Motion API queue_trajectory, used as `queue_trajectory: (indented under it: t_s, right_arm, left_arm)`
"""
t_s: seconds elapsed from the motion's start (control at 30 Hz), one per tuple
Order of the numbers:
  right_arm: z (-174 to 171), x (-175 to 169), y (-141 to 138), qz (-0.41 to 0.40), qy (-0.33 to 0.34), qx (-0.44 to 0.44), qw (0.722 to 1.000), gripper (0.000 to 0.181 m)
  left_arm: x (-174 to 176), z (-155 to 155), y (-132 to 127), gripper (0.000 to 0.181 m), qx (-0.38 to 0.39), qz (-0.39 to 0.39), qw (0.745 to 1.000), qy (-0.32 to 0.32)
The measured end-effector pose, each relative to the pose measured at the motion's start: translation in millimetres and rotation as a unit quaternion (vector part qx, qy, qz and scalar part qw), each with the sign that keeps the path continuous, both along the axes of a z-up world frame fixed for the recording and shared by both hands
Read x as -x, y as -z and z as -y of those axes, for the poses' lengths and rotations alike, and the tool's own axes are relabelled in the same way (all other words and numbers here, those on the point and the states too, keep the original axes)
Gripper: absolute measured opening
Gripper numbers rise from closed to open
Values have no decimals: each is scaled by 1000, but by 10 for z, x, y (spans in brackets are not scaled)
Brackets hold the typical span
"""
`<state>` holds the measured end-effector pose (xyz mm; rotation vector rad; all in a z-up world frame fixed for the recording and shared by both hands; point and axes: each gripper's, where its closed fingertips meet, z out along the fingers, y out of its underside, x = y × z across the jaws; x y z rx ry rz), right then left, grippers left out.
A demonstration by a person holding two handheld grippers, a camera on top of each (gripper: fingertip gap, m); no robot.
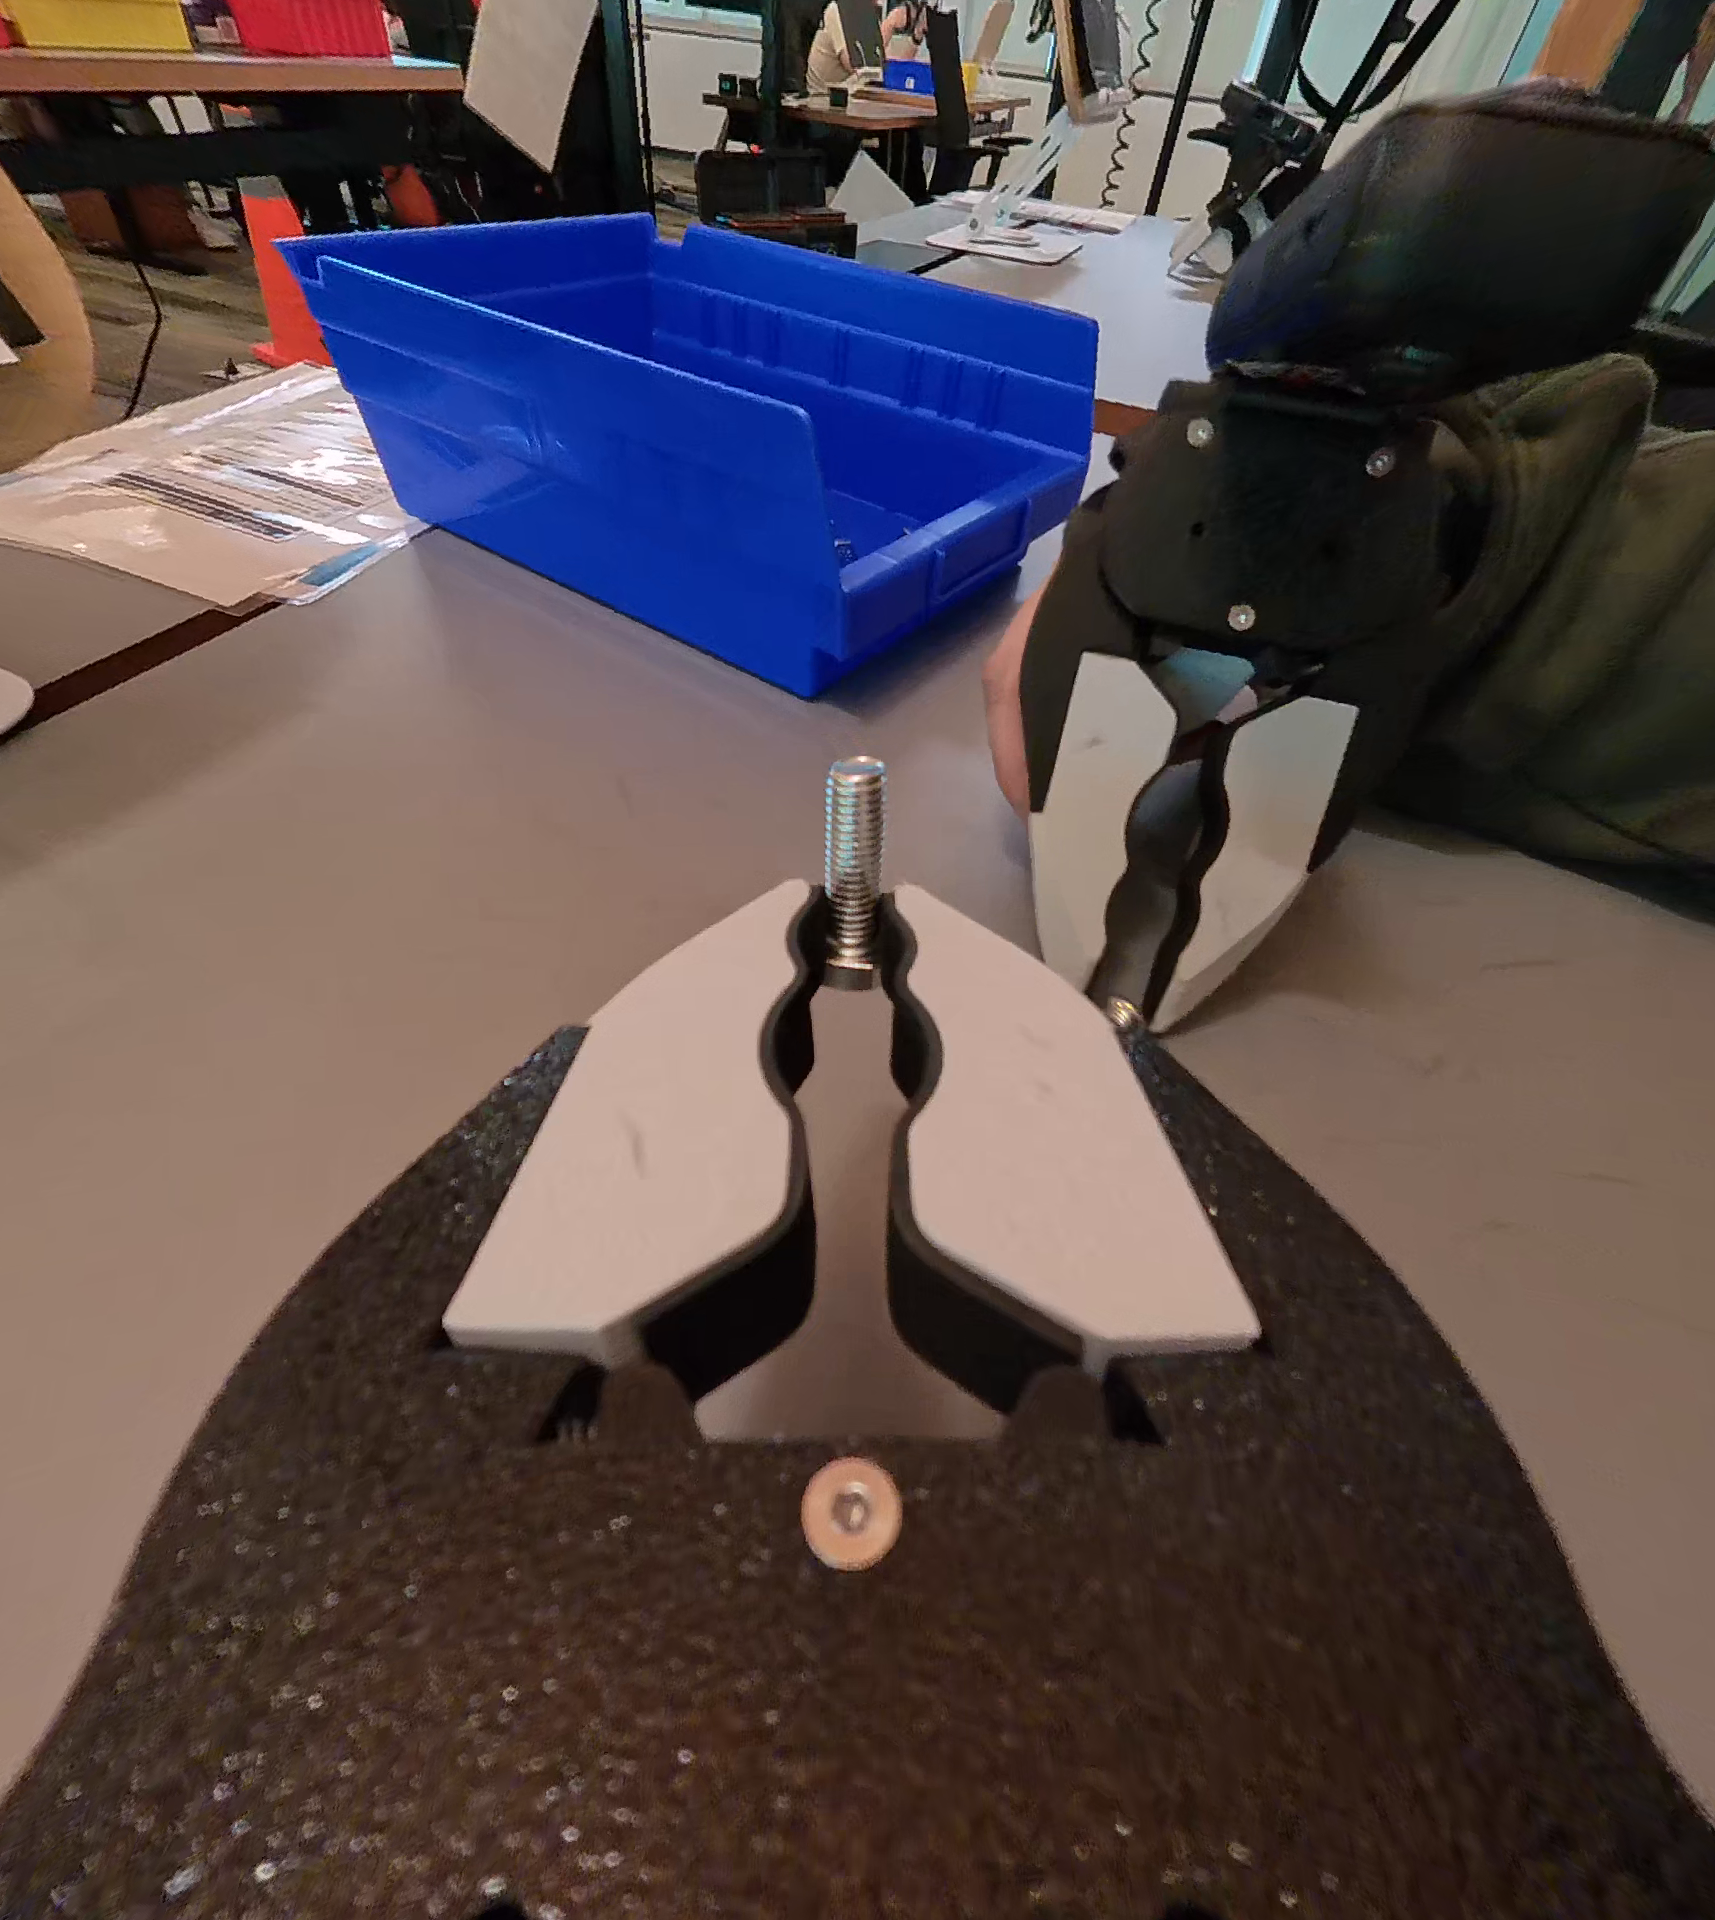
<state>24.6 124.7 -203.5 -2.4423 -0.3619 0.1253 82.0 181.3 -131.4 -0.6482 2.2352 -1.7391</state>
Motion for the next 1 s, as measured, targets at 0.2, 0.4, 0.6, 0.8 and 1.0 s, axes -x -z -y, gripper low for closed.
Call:
queue_trajectory:
  t_s: [0.2,0.4,0.6,0.8,1.0]
  right_arm:
    - [-148,-278,-627,20,25,-144,989,17]
    - [-343,-357,-1322,42,-16,-192,980,17]
    - [-480,-369,-1246,66,-34,-140,987,17]
    - [-425,-389,-1095,88,-37,-101,990,17]
    - [-426,-398,-1057,96,-37,-92,990,17]
  left_arm:
    - [68,57,9,9,-10,7,1000,23]
    - [155,151,-167,9,11,58,997,41]
    - [161,152,-195,9,12,68,997,41]
    - [150,194,-92,9,-15,59,997,41]
    - [141,190,-68,9,-16,56,998,38]
